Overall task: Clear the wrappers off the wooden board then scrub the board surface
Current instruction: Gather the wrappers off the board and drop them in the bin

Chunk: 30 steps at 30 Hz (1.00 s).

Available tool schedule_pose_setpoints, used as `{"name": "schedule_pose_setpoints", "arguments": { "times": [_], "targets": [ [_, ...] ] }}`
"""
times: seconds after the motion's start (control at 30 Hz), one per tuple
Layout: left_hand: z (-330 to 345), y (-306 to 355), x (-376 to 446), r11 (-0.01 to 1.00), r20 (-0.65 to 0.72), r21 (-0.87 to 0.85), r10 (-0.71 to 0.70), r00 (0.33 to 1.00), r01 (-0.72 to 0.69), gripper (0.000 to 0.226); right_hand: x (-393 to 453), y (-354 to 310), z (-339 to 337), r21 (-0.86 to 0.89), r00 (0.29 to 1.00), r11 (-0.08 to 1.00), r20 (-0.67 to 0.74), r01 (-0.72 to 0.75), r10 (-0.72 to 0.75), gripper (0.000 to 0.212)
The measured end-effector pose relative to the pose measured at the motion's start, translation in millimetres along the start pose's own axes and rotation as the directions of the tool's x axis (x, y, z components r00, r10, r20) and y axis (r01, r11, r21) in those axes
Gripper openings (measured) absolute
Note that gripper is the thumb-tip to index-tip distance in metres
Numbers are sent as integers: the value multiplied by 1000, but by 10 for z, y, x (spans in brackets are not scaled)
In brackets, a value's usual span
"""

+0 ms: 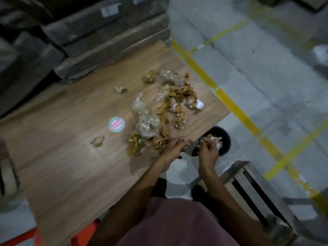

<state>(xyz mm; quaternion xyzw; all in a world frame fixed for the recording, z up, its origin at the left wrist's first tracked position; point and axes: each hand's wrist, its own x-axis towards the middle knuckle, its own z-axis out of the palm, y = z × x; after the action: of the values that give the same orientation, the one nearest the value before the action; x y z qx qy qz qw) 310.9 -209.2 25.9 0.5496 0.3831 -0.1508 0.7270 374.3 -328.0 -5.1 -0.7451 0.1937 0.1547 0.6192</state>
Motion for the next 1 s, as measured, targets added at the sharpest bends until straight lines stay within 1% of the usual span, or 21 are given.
{"name": "schedule_pose_setpoints", "arguments": {
  "times": [0.07,0.13,0.17,0.27,0.33,0.4,0.47,0.5,0.57,0.6,0.67,0.7,0.77,0.87,0.9,0.93,0.97,1.0],
  "targets": [
    [-322,-56,-226,994,-83,-92,46,996,-53,31,-325,1,211,-38,997,999,81,-5,8,11],
    [-630,-84,-445,984,-182,-100,130,975,-149,31,-555,-28,443,-97,988,995,154,27,-12,12],
    [-775,-116,-531,973,-244,-98,182,953,-211,29,-653,-61,554,-118,983,991,180,56,-34,13],
    [-1170,-288,-716,926,-423,-121,277,863,-357,19,-909,-191,848,-148,961,976,252,158,-117,19],
    [-1391,-408,-791,903,-538,-32,345,769,-428,19,-1021,-244,1012,-209,933,944,310,256,-184,30],
    [-1598,-522,-804,892,-635,87,392,666,-443,23,-1082,-248,1149,-318,889,873,394,369,-232,47],
    [-1785,-607,-783,884,-702,214,436,563,-416,35,-1083,-245,1243,-461,861,773,464,436,-209,67],
    [-1886,-656,-769,878,-714,282,462,526,-387,44,-1086,-246,1294,-524,854,724,491,448,-172,75],
    [-2095,-767,-704,872,-719,386,489,494,-301,58,-1095,-240,1380,-625,847,633,524,457,-93,84],
    [-2188,-799,-679,884,-730,400,468,499,-243,63,-1100,-225,1418,-668,843,583,534,463,-58,87],
    [-2314,-829,-644,913,-750,395,384,538,-102,71,-1131,-204,1485,-738,847,509,530,442,32,96],
    [-2358,-836,-626,918,-748,394,348,565,-45,74,-1141,-184,1530,-753,848,506,525,421,75,99],
    [-2436,-799,-582,920,-714,392,298,634,9,79,-1197,-162,1632,-739,830,546,542,396,132,102],
    [-2516,-725,-449,918,-635,396,261,727,16,78,-1308,-157,1808,-633,760,661,634,404,142,95],
    [-2516,-684,-422,923,-624,384,259,737,1,80,-1338,-156,1872,-581,724,712,673,393,149,88],
    [-2517,-658,-394,933,-628,359,267,731,-32,81,-1390,-212,1925,-540,682,751,712,379,167,79],
    [-2508,-617,-391,942,-637,327,276,720,-72,78,-1405,-265,1986,-508,635,777,750,371,186,70],
    [-2504,-582,-384,948,-646,295,289,707,-117,74,-1412,-352,2049,-504,600,773,773,385,205,64]
  ]
}}
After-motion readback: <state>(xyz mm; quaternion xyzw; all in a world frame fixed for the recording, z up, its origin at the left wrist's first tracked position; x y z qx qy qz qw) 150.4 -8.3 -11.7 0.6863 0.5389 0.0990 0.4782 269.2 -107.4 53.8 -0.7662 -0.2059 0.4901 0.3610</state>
